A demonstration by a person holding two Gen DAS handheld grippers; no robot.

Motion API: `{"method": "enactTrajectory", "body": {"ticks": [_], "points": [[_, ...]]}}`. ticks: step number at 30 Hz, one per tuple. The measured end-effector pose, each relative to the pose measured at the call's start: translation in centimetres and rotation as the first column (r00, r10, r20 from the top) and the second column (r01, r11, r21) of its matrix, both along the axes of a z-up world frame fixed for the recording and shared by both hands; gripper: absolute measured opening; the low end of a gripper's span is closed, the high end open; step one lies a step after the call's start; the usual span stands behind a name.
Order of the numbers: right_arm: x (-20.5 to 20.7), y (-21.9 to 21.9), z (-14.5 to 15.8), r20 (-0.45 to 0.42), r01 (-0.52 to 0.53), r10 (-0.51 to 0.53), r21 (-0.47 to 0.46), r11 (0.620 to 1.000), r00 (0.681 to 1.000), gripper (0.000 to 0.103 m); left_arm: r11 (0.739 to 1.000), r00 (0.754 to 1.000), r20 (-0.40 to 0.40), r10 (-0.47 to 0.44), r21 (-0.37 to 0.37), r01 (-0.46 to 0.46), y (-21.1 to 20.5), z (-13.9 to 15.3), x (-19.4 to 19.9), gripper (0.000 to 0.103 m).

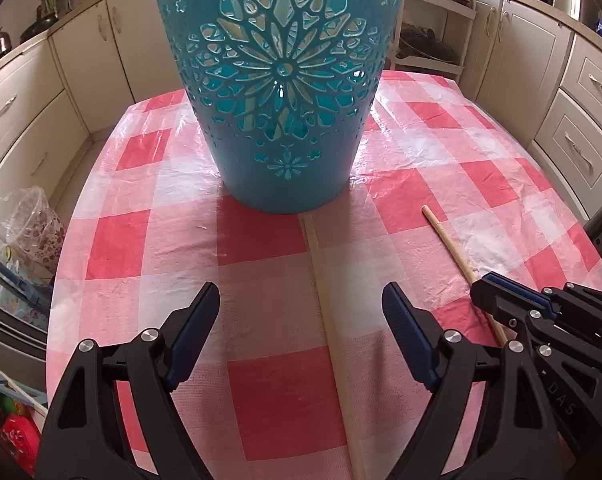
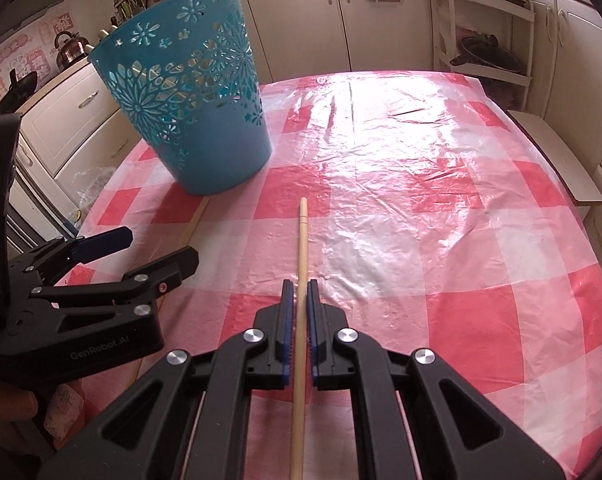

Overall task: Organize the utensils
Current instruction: 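Lower both open tools back to the remaining sticks on the table, then grasp a wooden stick with the right tool while the left tool grasps another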

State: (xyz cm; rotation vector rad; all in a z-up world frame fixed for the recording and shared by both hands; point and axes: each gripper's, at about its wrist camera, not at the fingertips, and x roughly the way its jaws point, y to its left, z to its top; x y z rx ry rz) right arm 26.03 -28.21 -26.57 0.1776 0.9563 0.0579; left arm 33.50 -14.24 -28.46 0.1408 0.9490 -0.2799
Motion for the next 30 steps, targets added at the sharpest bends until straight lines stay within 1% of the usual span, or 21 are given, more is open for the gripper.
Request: {"method": "enactTrajectory", "body": {"ticks": [5, 7, 8, 9, 10, 11, 13, 15, 16, 19, 22, 24, 26, 27, 28, 30], "points": [[0.1, -0.2, 0.0, 0.005, 0.012, -0.012, 0.000, 1.000, 1.000, 0.007, 1.000, 1.000, -0.015, -0.001, 0.004, 0.001, -0.3, -0.4, 0.5, 0.078], [0.1, -0.3, 0.0, 0.006, 0.014, -0.014, 0.002, 1.000, 1.000, 0.007, 1.000, 1.000, -0.010, 0.000, 0.007, 0.000, -0.3, -0.5, 0.4, 0.064], [0.2, -0.2, -0.1, 0.006, 0.015, -0.015, 0.002, 1.000, 1.000, 0.007, 1.000, 1.000, 0.002, -0.002, 0.006, 0.002, -0.2, -0.5, 0.3, 0.059], [0.2, -0.2, -0.1, 0.006, 0.016, -0.016, 0.000, 1.000, 1.000, 0.008, 1.000, 1.000, 0.007, -0.001, 0.001, 0.001, 0.0, -0.4, 0.2, 0.050], [0.2, -0.2, -0.1, 0.007, 0.016, -0.016, -0.001, 1.000, 1.000, 0.008, 1.000, 1.000, 0.011, 0.000, -0.002, 0.000, 0.2, -0.3, 0.1, 0.038], [0.2, -0.1, -0.1, 0.007, 0.016, -0.016, -0.002, 1.000, 1.000, 0.008, 1.000, 1.000, 0.009, 0.003, -0.007, -0.003, 0.4, -0.3, 0.0, 0.033], [0.1, -0.1, -0.1, 0.008, 0.017, -0.017, -0.005, 1.000, 1.000, 0.008, 0.999, 1.000, 0.000, 0.015, -0.031, -0.015, 1.3, -0.2, 0.0, 0.015], [0.1, -0.1, 0.0, 0.008, 0.017, -0.017, -0.005, 1.000, 1.000, 0.008, 0.998, 0.999, -0.013, 0.029, -0.061, -0.030, 2.4, -0.2, -0.1, 0.008], [0.1, -0.2, 0.0, 0.008, 0.017, -0.017, -0.005, 1.000, 1.000, 0.008, 0.996, 0.999, -0.019, 0.037, -0.078, -0.039, 2.9, -0.2, -0.4, 0.006], [0.1, -0.1, 0.0, 0.007, 0.017, -0.017, -0.005, 1.000, 1.000, 0.008, 0.994, 0.998, -0.024, 0.057, -0.095, -0.059, 4.0, -0.2, -1.5, 0.005], [0.1, -0.2, 0.0, 0.005, 0.018, -0.018, -0.004, 1.000, 1.000, 0.008, 0.992, 0.997, -0.049, 0.051, -0.117, -0.057, 4.6, -0.2, -2.4, 0.006], [0.1, -0.3, 0.0, 0.003, 0.021, -0.021, 0.002, 1.000, 1.000, 0.012, 0.992, 0.997, -0.065, 0.049, -0.111, -0.056, 4.6, -0.1, -2.3, 0.006], [0.1, -0.4, 0.0, 0.006, 0.020, -0.020, 0.008, 1.000, 1.000, 0.018, 0.995, 0.996, -0.070, 0.050, -0.086, -0.056, 4.6, 0.0, -1.9, 0.011], [0.1, -0.3, 0.0, 0.008, 0.020, -0.020, 0.007, 1.000, 1.000, 0.020, 0.996, 0.996, -0.068, 0.056, -0.069, -0.060, 4.4, 0.0, -1.6, 0.019], [0.1, -0.3, 0.0, 0.010, 0.020, -0.020, 0.005, 1.000, 1.000, 0.021, 0.996, 0.996, -0.064, 0.063, -0.054, -0.067, 4.2, 0.1, -1.1, 0.024], [0.1, -0.2, 0.0, 0.013, 0.018, -0.018, -0.003, 1.000, 1.000, 0.021, 0.997, 0.996, -0.054, 0.072, -0.036, -0.075, 4.0, 0.0, -0.5, 0.024]]}}
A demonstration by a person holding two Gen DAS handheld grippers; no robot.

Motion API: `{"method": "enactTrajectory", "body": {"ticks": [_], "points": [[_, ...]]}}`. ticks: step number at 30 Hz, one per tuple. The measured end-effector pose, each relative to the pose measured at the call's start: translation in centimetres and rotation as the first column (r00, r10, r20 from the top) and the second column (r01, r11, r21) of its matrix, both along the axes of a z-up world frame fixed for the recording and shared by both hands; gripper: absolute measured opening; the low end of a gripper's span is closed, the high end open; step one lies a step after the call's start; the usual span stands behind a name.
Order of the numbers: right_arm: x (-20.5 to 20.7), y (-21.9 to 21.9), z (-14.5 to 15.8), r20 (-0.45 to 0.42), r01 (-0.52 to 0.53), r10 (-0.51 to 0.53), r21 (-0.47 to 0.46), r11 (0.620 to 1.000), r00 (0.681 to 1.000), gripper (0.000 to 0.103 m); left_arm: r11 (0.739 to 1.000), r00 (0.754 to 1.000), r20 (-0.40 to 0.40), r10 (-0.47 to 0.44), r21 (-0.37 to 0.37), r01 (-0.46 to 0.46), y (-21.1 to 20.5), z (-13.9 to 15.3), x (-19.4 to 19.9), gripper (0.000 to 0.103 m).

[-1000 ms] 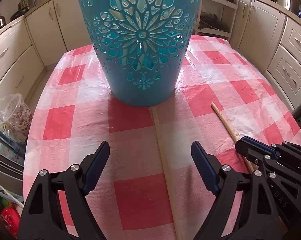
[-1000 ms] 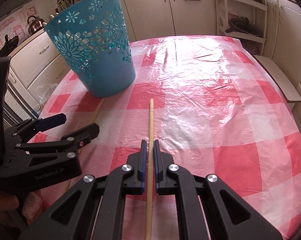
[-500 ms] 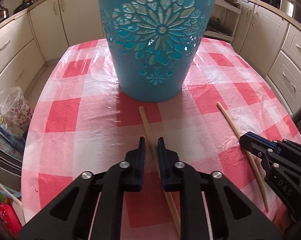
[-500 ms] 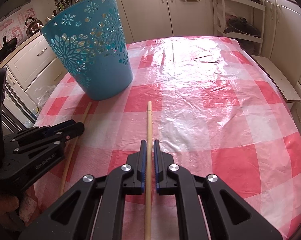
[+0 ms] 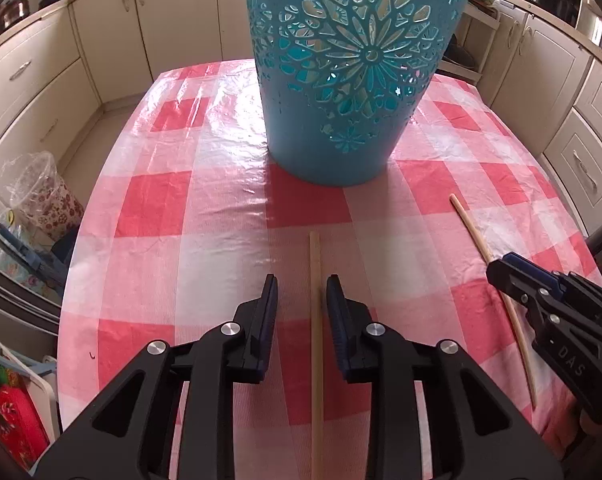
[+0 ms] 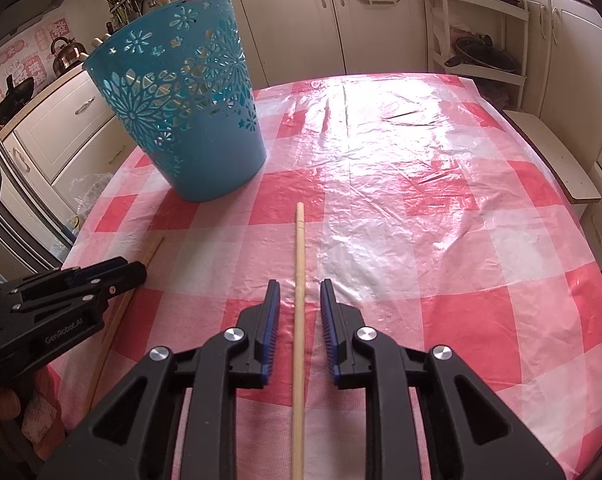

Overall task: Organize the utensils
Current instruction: 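Grasp a wooden stick with the right tool while the left tool grasps another, then lift the left tool's stick over the teal basket and open the left tool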

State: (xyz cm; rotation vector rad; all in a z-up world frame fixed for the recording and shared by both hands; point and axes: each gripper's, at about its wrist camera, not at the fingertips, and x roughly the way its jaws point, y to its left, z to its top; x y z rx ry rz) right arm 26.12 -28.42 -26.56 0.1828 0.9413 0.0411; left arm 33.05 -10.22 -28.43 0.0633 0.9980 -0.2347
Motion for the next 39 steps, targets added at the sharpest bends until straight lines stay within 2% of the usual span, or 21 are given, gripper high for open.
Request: {"method": "enactTrajectory", "body": {"ticks": [2, 3, 7, 12, 17, 22, 25, 29, 32, 34, 37, 39], "points": [[0.0, 0.0, -0.1, 0.003, -0.001, 0.001, -0.006, 1.000, 1.000, 0.021, 1.000, 1.000, 0.018, 0.022, 0.018, -0.023, -0.1, -0.1, 0.5, 0.015], [0.0, 0.1, -0.1, 0.003, -0.002, 0.002, -0.012, 1.000, 1.000, 0.021, 0.999, 0.998, 0.023, 0.050, 0.015, -0.050, 0.3, -0.1, 0.8, 0.006], [0.0, 0.8, 0.0, -0.004, -0.034, 0.034, -0.038, 0.999, 0.999, 0.021, 0.990, 0.990, 0.019, 0.139, -0.040, -0.138, 2.5, -0.1, 0.9, 0.006], [0.8, 0.3, 0.0, -0.013, -0.025, 0.025, 0.016, 1.000, 1.000, 0.022, 0.993, 0.996, 0.012, 0.088, -0.077, -0.087, 3.2, -0.1, 0.7, 0.008], [2.7, 0.7, -0.2, -0.025, -0.027, 0.027, -0.017, 0.999, 0.999, 0.022, 0.991, 0.996, 0.041, 0.077, -0.112, -0.072, 3.6, -0.5, 0.6, 0.008], [1.6, 1.9, -0.1, -0.047, -0.093, 0.089, -0.100, 0.991, 0.995, 0.006, 0.987, 0.997, 0.038, 0.073, -0.145, -0.067, 4.1, -0.7, 0.5, 0.008], [0.3, 1.8, 0.2, -0.068, -0.110, 0.104, -0.085, 0.990, 0.992, 0.006, 0.989, 0.997, 0.036, 0.065, -0.135, -0.059, 4.0, -0.6, 0.6, 0.009], [0.1, 0.8, -0.1, -0.058, -0.064, 0.061, -0.061, 0.996, 0.996, 0.006, 0.998, 0.999, 0.024, 0.036, -0.048, -0.035, 2.7, -0.3, 0.7, 0.012], [0.0, 1.4, -0.2, -0.040, -0.072, 0.068, -0.090, 0.993, 0.997, 0.010, 0.999, 0.999, 0.003, 0.035, -0.015, -0.035, 2.2, -0.2, 0.8, 0.011], [-0.2, 1.7, -0.2, -0.025, -0.078, 0.076, -0.107, 0.991, 0.997, 0.012, 0.999, 0.999, -0.016, 0.031, -0.014, -0.031, 2.2, -0.2, 0.8, 0.006], [-0.3, 1.6, -0.3, -0.012, -0.071, 0.070, -0.092, 0.993, 0.997, 0.013, 0.998, 0.997, -0.075, 0.021, -0.063, -0.026, 2.9, 0.0, 1.0, 0.005], [-0.3, 1.7, -0.3, -0.006, -0.073, 0.073, -0.090, 0.993, 0.997, 0.017, 0.998, 0.996, -0.090, 0.016, -0.059, -0.021, 3.1, 0.2, 0.7, 0.005]]}}
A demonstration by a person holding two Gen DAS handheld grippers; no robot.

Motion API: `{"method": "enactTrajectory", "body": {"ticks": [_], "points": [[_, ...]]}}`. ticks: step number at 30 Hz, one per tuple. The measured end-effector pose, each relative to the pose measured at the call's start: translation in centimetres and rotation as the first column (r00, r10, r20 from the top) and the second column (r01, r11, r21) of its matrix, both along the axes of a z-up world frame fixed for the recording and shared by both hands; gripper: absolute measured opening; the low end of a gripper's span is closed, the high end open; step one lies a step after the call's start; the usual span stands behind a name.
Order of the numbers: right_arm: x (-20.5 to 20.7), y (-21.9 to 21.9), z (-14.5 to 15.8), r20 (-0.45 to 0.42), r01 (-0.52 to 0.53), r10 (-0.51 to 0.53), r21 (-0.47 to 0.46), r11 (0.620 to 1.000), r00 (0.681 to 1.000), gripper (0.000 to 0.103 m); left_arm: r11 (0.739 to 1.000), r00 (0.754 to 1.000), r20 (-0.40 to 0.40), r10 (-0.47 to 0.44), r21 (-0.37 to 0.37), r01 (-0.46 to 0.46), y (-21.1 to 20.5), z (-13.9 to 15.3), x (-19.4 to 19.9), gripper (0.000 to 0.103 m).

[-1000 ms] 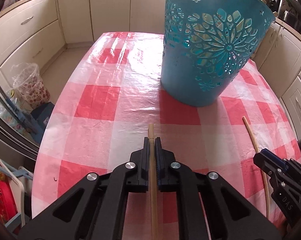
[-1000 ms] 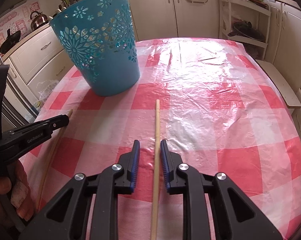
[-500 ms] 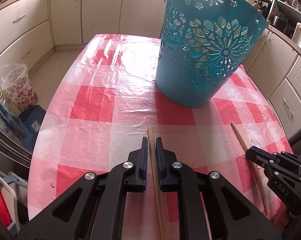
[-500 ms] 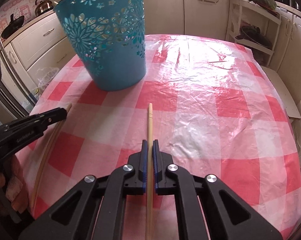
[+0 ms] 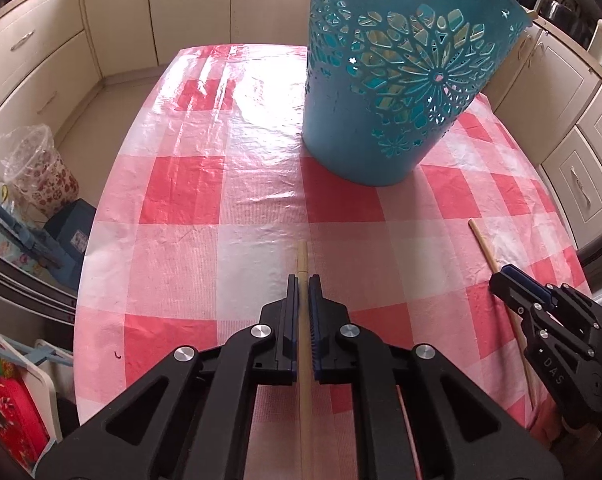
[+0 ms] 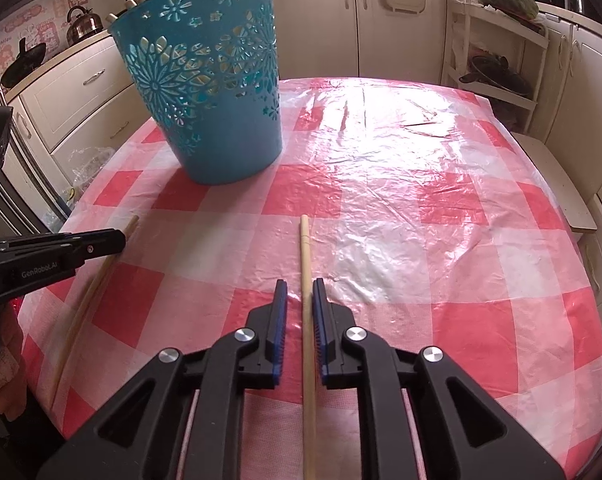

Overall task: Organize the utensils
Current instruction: 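Lift the left tool's stick over the teal basket and open the left tool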

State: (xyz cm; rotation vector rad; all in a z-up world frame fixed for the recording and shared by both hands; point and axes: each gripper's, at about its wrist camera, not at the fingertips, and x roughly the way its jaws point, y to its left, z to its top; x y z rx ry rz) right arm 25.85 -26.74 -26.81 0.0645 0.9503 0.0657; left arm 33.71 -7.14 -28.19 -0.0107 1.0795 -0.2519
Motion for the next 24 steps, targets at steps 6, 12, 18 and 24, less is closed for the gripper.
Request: {"method": "enactTrajectory", "body": {"ticks": [6, 12, 18, 24], "points": [[0.0, 1.1, 0.0, 0.004, -0.041, 0.042, -0.031, 0.999, 0.999, 0.032, 0.992, 0.999, -0.021, -0.041, 0.115, 0.043, -1.5, 0.1, -0.3, 0.005], [-0.1, 1.4, 0.0, 0.008, -0.045, 0.046, -0.054, 0.998, 0.999, 0.032, 0.995, 0.991, 0.092, -0.096, 0.028, 0.094, -2.2, 5.0, -2.7, 0.005], [0.0, 1.2, 0.0, 0.009, -0.041, 0.041, -0.044, 0.998, 0.999, 0.032, 0.982, 0.965, 0.242, -0.102, -0.131, 0.136, -1.6, 12.2, -3.9, 0.005], [0.1, 1.2, -0.1, 0.010, -0.042, 0.043, -0.051, 0.998, 0.999, 0.033, 0.960, 0.915, 0.403, -0.036, -0.239, 0.143, -0.7, 18.7, -3.6, 0.005]]}}
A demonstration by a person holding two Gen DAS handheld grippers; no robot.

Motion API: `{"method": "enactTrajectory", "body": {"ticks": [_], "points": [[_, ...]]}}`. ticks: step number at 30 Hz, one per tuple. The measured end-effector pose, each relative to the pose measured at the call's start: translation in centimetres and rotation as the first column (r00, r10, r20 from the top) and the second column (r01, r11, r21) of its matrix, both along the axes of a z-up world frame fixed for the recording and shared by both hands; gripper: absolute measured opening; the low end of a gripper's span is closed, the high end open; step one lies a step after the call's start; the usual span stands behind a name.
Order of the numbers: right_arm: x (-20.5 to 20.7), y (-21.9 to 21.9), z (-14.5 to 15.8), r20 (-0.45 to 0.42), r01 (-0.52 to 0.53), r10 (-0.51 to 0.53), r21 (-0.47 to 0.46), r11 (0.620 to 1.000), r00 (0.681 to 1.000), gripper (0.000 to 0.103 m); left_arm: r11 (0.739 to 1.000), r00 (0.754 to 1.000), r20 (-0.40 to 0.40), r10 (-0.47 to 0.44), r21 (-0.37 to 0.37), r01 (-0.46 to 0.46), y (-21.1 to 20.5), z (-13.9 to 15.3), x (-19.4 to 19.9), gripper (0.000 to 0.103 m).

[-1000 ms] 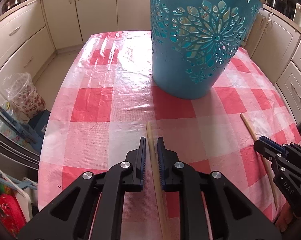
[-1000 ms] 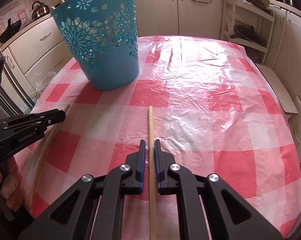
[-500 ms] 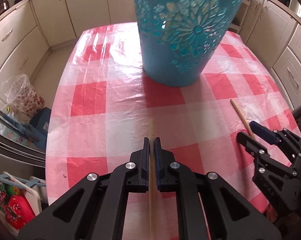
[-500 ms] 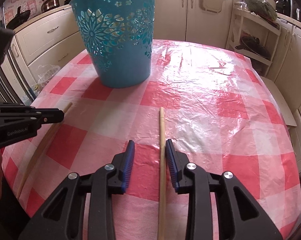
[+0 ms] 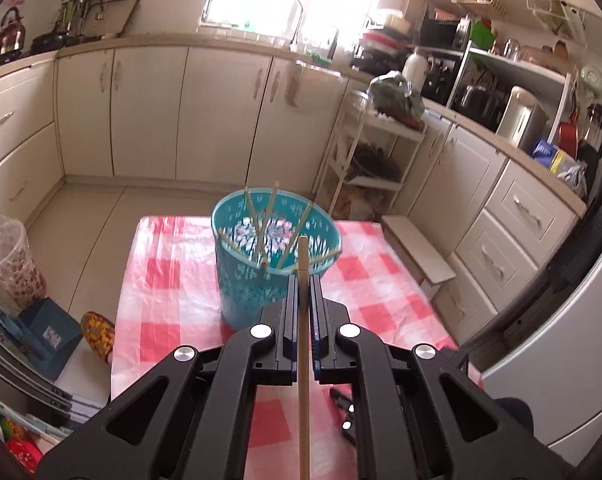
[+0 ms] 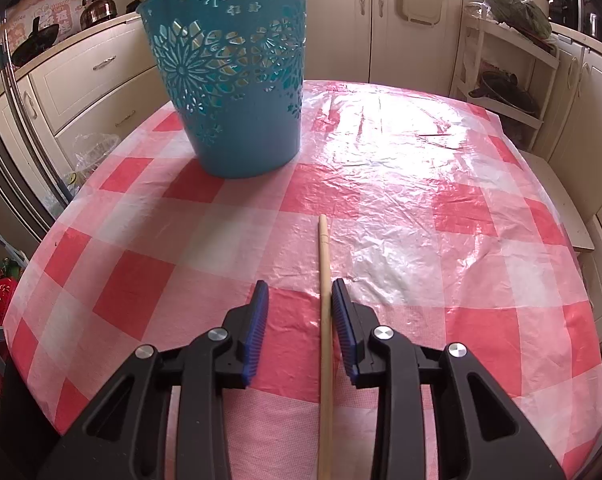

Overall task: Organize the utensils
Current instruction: 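Lift the left tool's stick over the teal basket and open the left tool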

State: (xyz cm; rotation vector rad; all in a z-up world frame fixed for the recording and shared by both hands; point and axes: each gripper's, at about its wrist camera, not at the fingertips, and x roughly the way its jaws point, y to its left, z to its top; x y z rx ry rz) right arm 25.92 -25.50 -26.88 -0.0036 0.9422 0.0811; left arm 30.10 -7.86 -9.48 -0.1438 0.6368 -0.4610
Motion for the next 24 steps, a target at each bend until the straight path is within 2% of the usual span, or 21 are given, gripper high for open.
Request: {"method": "enactTrajectory", "body": {"ticks": [4, 11, 20, 24], "points": [[0.0, 0.0, 0.0, 0.000, -0.001, 0.001, -0.001, 1.000, 1.000, 0.033, 0.997, 0.989, 0.123, 0.080, -0.029, -0.077, 0.2, 3.4, 0.9, 0.005], [-0.1, 0.4, 0.0, 0.000, -0.012, 0.012, -0.006, 1.000, 1.000, 0.038, 0.974, 0.945, 0.240, 0.223, -0.086, -0.208, 0.0, 7.3, 5.5, 0.005], [0.0, 0.4, -0.1, -0.001, -0.018, 0.018, 0.012, 1.000, 1.000, 0.041, 0.941, 0.885, 0.320, 0.338, -0.115, -0.318, -1.8, 6.9, 10.9, 0.005], [0.0, 0.4, -0.1, -0.002, -0.023, 0.023, 0.013, 1.000, 1.000, 0.043, 0.934, 0.873, 0.334, 0.355, -0.101, -0.342, -2.8, 5.4, 12.6, 0.005]]}}
